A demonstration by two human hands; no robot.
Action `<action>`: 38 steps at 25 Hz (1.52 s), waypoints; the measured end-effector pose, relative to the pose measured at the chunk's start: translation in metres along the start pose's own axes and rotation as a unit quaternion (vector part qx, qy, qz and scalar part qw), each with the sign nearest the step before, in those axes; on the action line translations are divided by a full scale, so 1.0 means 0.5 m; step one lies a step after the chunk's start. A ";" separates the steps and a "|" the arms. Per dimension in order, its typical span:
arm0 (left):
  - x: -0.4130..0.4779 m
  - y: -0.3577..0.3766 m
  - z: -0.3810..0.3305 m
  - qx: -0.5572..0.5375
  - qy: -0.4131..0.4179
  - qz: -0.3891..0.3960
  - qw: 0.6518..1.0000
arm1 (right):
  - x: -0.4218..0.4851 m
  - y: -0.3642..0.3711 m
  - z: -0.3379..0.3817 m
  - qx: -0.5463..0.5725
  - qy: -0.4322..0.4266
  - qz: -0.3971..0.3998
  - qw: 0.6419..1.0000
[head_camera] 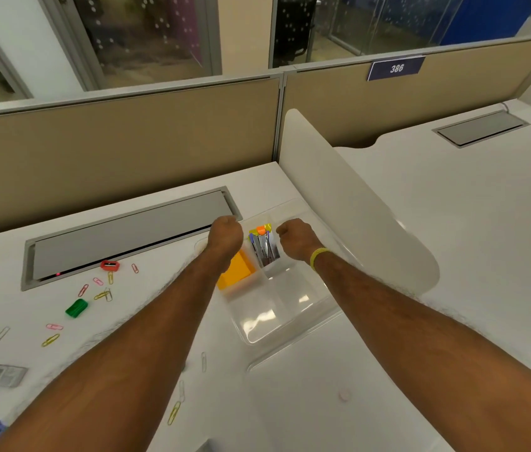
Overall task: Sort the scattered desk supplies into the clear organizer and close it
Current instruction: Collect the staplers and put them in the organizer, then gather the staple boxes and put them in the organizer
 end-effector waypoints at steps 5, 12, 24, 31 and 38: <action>-0.094 -0.058 0.049 0.091 0.094 -0.036 0.991 | -0.074 0.005 0.004 -0.021 -0.050 0.003 0.999; -0.231 -0.089 0.148 0.291 0.179 -0.018 0.939 | -0.223 0.093 0.035 -0.008 -0.124 0.052 0.991; -0.418 -0.201 0.411 0.501 0.196 -0.051 0.842 | -0.471 0.272 0.078 -0.117 -0.248 0.046 0.961; -0.476 -0.216 0.555 0.571 0.184 -0.031 0.800 | -0.572 0.368 0.015 -0.133 -0.236 0.078 0.960; -0.499 -0.240 0.601 0.566 0.172 -0.035 0.806 | -0.618 0.409 -0.032 -0.136 -0.179 0.072 0.972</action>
Point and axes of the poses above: each hand's wrist, its own x-axis towards the middle knuckle, its own y-axis out of the palm, z = x × y, the point moved 6 cm from there along x, towards the middle knuckle, and after that the axes turned 9 degrees about x, right-handed, at the moved point
